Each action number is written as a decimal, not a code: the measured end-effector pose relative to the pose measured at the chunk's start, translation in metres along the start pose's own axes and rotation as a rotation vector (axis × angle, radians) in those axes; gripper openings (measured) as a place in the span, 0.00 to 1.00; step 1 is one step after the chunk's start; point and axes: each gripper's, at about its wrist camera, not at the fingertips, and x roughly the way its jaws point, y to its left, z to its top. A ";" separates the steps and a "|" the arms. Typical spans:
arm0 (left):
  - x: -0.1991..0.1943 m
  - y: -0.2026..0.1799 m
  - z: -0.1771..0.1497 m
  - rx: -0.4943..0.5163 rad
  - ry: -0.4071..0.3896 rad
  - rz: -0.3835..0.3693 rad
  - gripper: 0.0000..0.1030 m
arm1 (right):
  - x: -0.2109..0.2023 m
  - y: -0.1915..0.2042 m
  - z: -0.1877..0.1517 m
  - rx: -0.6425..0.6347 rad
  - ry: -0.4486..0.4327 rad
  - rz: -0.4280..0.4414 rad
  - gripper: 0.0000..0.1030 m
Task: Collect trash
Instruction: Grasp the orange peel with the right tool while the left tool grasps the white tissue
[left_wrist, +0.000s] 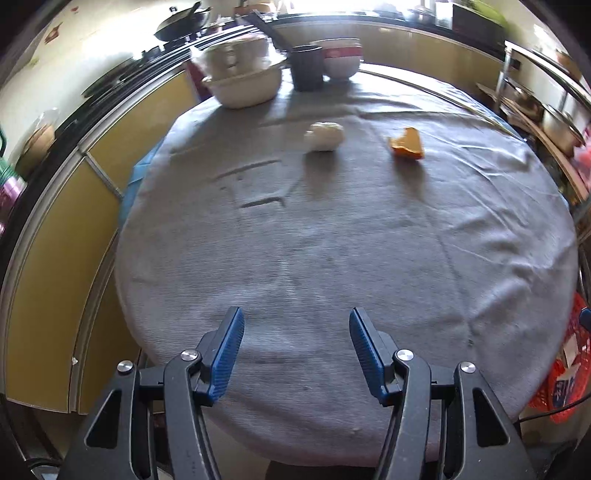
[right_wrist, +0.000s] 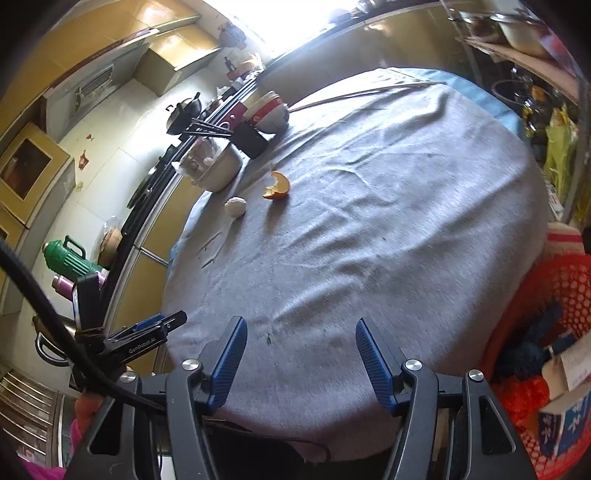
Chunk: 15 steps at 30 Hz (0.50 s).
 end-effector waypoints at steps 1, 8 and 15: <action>0.002 0.004 0.000 -0.009 0.004 0.005 0.58 | 0.004 0.005 0.003 -0.016 0.002 0.000 0.63; 0.021 0.017 0.002 -0.043 0.040 0.007 0.58 | 0.037 0.034 0.027 -0.136 0.001 -0.028 0.63; 0.039 0.031 0.005 -0.068 0.064 -0.001 0.58 | 0.087 0.058 0.068 -0.231 0.004 -0.051 0.65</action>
